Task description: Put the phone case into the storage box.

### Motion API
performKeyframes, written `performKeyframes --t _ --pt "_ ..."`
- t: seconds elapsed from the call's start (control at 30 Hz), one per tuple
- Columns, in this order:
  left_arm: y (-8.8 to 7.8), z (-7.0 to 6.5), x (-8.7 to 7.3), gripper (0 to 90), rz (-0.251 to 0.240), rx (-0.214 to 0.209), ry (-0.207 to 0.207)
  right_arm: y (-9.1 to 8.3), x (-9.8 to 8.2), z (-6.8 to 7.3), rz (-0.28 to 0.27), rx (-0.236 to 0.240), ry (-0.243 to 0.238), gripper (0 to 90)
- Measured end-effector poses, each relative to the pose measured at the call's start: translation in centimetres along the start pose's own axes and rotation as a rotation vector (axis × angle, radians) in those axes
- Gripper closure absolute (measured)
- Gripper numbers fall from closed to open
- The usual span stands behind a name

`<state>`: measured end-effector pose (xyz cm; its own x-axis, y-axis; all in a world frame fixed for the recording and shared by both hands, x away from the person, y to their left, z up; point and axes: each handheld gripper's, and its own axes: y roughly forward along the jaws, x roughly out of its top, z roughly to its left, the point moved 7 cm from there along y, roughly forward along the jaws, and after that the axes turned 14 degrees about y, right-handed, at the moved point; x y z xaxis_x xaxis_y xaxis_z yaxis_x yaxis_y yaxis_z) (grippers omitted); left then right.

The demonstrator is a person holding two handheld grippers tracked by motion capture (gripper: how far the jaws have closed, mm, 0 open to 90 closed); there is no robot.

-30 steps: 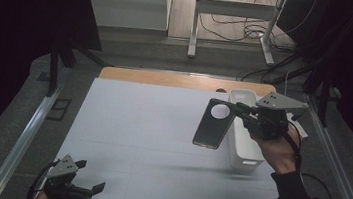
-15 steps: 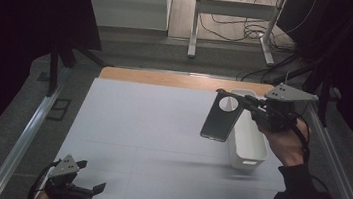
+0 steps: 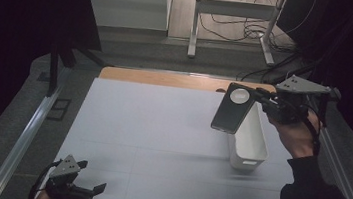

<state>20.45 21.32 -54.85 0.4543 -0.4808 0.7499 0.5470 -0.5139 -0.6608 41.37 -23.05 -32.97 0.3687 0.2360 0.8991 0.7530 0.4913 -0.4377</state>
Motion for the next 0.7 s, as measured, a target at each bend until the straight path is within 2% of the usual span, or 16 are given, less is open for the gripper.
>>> performKeyframes --t 0.23,0.7 --pt "0.0 0.0 0.0 0.0 0.002 -0.001 0.000 0.2 0.3 -1.8 0.000 -0.025 -0.003 79.7" --pt "0.1 0.0 0.0 0.0 0.008 -0.003 -0.001 1.0 0.5 -3.9 0.006 -0.057 -0.016 79.7"
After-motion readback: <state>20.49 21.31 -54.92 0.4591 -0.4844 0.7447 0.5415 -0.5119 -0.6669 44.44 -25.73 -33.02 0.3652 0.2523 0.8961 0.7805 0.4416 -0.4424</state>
